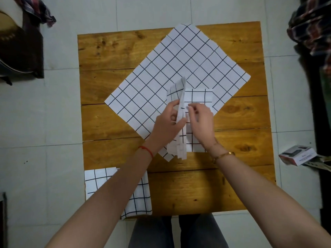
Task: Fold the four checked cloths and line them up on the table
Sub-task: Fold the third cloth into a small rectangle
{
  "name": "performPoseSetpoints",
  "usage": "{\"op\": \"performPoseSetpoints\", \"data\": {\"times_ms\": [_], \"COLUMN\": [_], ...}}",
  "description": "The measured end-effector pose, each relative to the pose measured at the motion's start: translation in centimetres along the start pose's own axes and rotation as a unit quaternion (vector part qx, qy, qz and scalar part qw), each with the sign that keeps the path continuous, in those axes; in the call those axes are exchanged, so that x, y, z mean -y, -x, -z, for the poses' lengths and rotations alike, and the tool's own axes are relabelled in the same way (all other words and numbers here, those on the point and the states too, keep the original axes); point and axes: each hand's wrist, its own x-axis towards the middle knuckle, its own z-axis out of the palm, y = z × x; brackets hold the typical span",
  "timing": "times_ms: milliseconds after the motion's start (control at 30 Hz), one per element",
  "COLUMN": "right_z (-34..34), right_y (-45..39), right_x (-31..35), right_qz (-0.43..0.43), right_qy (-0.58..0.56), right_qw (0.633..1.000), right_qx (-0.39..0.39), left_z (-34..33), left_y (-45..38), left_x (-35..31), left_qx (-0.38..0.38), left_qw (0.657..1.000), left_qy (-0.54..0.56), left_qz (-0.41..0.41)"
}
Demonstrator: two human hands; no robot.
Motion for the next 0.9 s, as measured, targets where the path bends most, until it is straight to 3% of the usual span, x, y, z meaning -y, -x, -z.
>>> {"op": "performPoseSetpoints", "data": {"times_ms": [100, 167, 267, 367, 600, 733, 800, 900], "right_z": [2.6, 4.1, 5.0, 4.9, 3.9, 3.9, 3.9, 3.5], "right_y": [0.4, 0.7, 0.8, 0.2, -2.0, -2.1, -2.0, -2.1], "right_x": [-0.2, -0.5, -1.4, -2.7, -5.0, -4.8, -4.3, -3.2], "right_qz": [-0.147, -0.157, -0.143, -0.138, -0.161, -0.179, -0.133, 0.016], "right_qy": [-0.23, -0.238, -0.176, -0.114, 0.01, 0.068, 0.083, 0.148], "right_qw": [0.962, 0.959, 0.974, 0.984, 0.986, 0.981, 0.988, 0.986], "right_qx": [0.011, 0.007, 0.01, 0.023, 0.033, 0.028, -0.019, -0.069], "left_z": [-2.3, -3.2, -3.8, -3.1, -0.4, 0.0, 0.1, 0.4], "left_y": [-0.5, -0.6, -0.4, 0.0, 0.2, 0.0, -0.4, -1.4], "left_x": [0.1, 0.6, 1.8, 3.1, 7.2, 8.0, 7.7, 7.2], "left_qx": [0.023, 0.062, 0.071, 0.018, 0.026, 0.042, 0.043, 0.029], "left_qw": [0.999, 0.995, 0.996, 0.996, 0.936, 0.913, 0.907, 0.902], "left_qy": [0.037, 0.064, 0.038, -0.085, -0.342, -0.394, -0.405, -0.411], "left_qz": [0.031, 0.051, 0.044, -0.039, -0.082, -0.098, -0.108, -0.128]}}
